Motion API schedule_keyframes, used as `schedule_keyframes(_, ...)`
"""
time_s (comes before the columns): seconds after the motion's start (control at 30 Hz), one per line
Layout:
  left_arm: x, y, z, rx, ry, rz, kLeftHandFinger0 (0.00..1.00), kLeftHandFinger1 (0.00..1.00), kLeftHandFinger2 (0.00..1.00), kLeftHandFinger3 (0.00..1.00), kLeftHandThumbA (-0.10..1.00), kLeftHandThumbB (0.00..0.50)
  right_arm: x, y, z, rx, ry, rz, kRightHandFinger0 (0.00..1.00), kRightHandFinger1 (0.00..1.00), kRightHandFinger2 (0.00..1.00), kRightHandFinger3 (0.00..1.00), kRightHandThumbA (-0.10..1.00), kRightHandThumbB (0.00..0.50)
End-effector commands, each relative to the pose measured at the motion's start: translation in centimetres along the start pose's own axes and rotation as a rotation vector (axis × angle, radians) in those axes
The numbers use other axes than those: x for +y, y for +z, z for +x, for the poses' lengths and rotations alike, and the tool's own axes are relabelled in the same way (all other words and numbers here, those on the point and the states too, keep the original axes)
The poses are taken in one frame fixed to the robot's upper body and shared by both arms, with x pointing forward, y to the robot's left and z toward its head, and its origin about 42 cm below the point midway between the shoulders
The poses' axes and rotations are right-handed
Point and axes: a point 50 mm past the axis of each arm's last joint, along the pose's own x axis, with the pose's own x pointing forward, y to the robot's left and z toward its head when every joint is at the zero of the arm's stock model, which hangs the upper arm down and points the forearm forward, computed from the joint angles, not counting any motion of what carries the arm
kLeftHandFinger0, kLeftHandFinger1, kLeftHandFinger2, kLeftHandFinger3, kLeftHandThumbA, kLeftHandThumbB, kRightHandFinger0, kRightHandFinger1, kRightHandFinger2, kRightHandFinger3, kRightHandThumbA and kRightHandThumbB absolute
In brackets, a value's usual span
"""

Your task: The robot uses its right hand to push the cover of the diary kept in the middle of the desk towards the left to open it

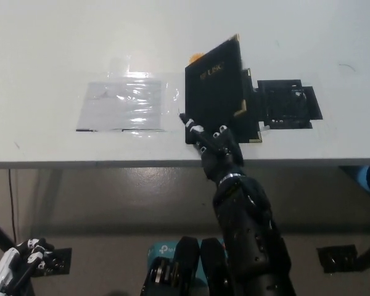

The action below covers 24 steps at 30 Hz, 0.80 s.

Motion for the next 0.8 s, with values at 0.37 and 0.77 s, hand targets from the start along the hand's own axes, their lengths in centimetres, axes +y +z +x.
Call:
schedule_keyframes(0.37, 0.8, 2.4, 0.9, -0.033, -0.061, 0.092, 0.47, 0.53, 0.3, 0.41, 0.48, 0.5, 3.3, 4.8, 2.6, -0.217, 0.2, -0.905, 1.0, 1.0, 1.0, 1.0, 1.0, 0.228)
schedule_keyframes(0.77, 1.0, 3.2, 1.3, -0.032, -0.067, 0.132, 0.47, 0.52, 0.28, 0.38, 0.49, 0.5, 0.8, 4.1, 2.5, -0.229, 0.306, -1.4, 0.63, 0.76, 0.85, 1.0, 1.0, 0.289)
